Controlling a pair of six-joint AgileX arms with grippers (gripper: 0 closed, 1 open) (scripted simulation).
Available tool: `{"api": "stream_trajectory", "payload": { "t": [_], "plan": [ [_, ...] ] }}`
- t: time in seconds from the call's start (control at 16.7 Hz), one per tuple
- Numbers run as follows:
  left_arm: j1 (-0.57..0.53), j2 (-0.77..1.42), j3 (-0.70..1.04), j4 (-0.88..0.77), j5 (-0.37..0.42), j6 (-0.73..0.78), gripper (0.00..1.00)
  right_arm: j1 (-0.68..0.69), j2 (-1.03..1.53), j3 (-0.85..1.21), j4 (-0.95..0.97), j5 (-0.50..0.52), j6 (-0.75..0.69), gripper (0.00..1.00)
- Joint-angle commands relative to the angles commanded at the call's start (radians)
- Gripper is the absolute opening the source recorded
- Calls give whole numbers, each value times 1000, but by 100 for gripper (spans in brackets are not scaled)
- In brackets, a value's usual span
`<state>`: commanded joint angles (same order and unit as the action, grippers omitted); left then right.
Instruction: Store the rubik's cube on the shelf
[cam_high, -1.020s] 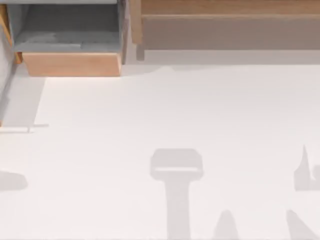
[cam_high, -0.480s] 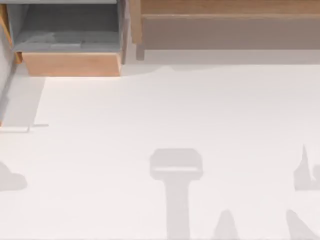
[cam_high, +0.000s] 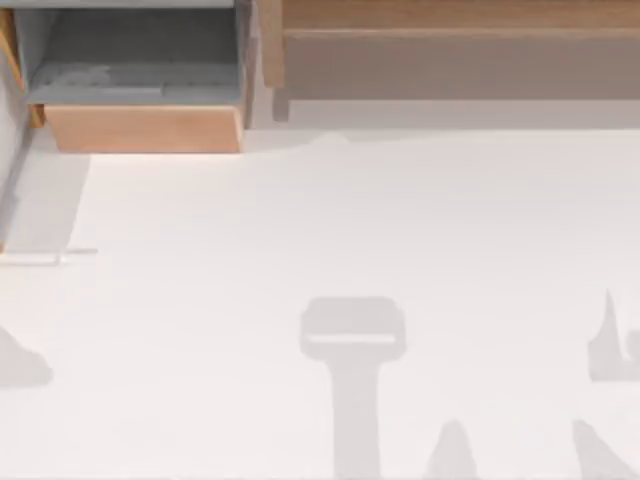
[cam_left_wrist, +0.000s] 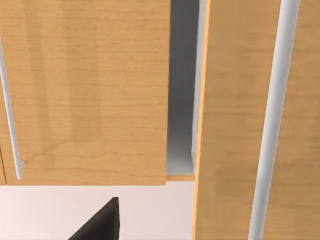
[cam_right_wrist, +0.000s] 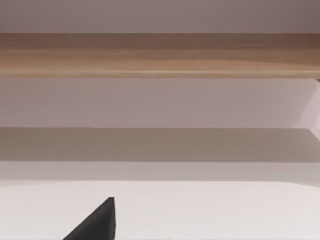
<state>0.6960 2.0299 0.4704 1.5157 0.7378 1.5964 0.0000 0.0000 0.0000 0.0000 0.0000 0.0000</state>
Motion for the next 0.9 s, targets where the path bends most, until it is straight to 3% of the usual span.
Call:
{"api": "stream_trajectory", "payload": {
  "t": [0.6, 0.9],
  "plan": [
    [30, -11, -40, 23, 33, 2, 100, 0, 0, 0, 0, 0, 0, 100],
    [99, -28, 65, -108, -32, -43, 100, 0, 0, 0, 0, 0, 0, 100]
  ]
}}
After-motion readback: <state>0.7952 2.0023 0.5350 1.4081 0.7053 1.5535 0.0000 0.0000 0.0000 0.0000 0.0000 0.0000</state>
